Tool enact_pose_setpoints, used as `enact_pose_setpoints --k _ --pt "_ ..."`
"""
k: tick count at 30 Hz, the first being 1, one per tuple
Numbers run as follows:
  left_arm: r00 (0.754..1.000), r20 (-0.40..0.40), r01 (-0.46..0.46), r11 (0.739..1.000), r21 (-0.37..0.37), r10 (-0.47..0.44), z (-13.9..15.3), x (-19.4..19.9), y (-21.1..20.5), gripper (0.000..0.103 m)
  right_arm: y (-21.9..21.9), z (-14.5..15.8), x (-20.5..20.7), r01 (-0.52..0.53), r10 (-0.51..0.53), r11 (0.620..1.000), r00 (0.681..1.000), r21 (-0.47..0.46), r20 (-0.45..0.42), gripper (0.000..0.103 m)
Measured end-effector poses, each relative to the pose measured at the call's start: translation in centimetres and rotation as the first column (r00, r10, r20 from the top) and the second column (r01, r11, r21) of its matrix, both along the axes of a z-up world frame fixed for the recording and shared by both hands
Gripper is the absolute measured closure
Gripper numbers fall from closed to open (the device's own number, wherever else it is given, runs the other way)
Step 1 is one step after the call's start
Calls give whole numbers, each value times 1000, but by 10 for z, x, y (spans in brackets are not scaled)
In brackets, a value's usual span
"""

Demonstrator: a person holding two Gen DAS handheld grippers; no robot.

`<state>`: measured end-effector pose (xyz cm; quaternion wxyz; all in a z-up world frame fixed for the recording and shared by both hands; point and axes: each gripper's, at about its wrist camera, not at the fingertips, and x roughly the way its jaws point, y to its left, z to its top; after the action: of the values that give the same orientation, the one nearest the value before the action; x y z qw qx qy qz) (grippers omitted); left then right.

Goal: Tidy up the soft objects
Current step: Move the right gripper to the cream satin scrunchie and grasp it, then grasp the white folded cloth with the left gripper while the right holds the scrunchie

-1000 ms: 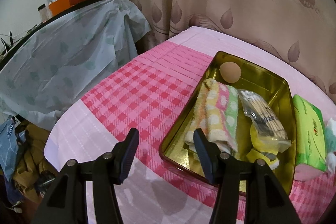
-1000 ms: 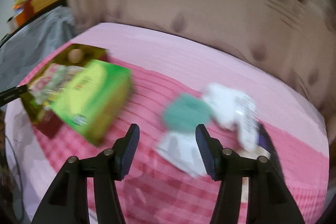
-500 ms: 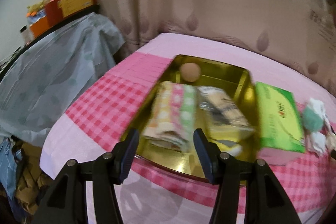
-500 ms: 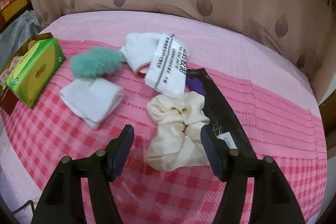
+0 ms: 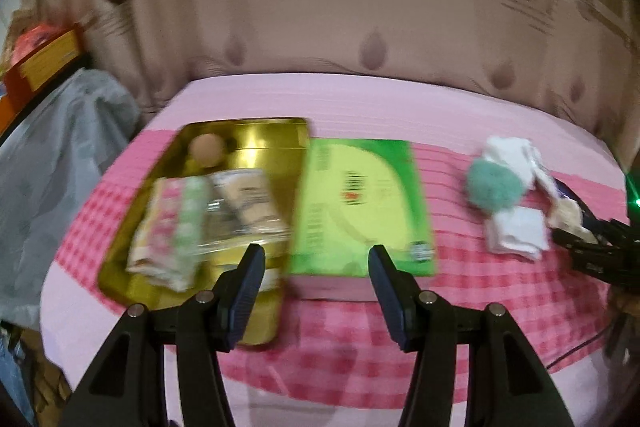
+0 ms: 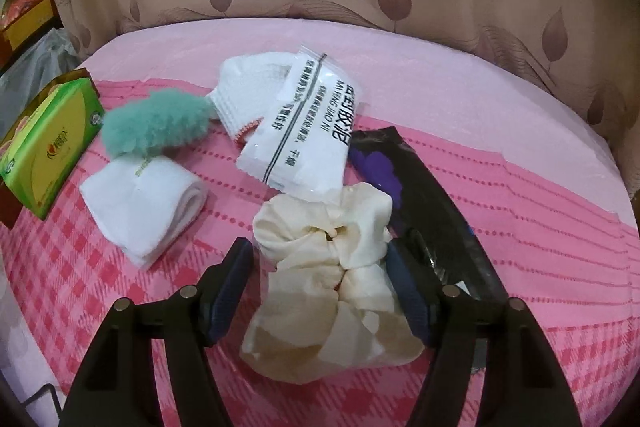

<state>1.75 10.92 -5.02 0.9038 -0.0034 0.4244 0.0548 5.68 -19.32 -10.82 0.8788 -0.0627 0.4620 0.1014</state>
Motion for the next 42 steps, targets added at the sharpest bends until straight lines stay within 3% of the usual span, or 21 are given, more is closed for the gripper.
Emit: enact_pose_setpoints --k 6,10,13,20,26,31,36,38,42 --pt "992 -43 121 992 -26 -122 -11 20 -53 48 -1 0 -5 -11 10 1000 1000 26 18 57" --pt "976 -64 203 977 -68 -207 -18 29 -86 48 -4 1 -11 -6 5 1000 1000 24 28 74" --pt "959 -88 257 959 -117 -268 -24 36 -107 48 -8 2 -17 5 -6 1000 1000 31 25 80" --pt "927 -141 316 925 -212 -349 -42 51 -139 43 -17 1 -32 13 -15 999 999 45 36 81" --pt "939 -178 236 926 -295 -296 -58 79 -143 40 -16 2 -31 3 -5 999 999 48 34 77" --pt "939 -203 218 937 -272 -277 -75 98 -151 39 -16 3 -32 4 -6 999 999 50 34 76" --pt "944 -175 232 941 -247 -279 -81 100 -155 38 -16 3 -32 5 -6 999 999 50 35 76" --pt "935 -165 267 931 -251 -313 -81 98 -157 66 -15 3 -32 5 -6 999 999 50 34 76" --pt "918 -167 301 908 -293 -358 -75 92 -160 79 -16 3 -31 5 -6 999 999 48 35 76"
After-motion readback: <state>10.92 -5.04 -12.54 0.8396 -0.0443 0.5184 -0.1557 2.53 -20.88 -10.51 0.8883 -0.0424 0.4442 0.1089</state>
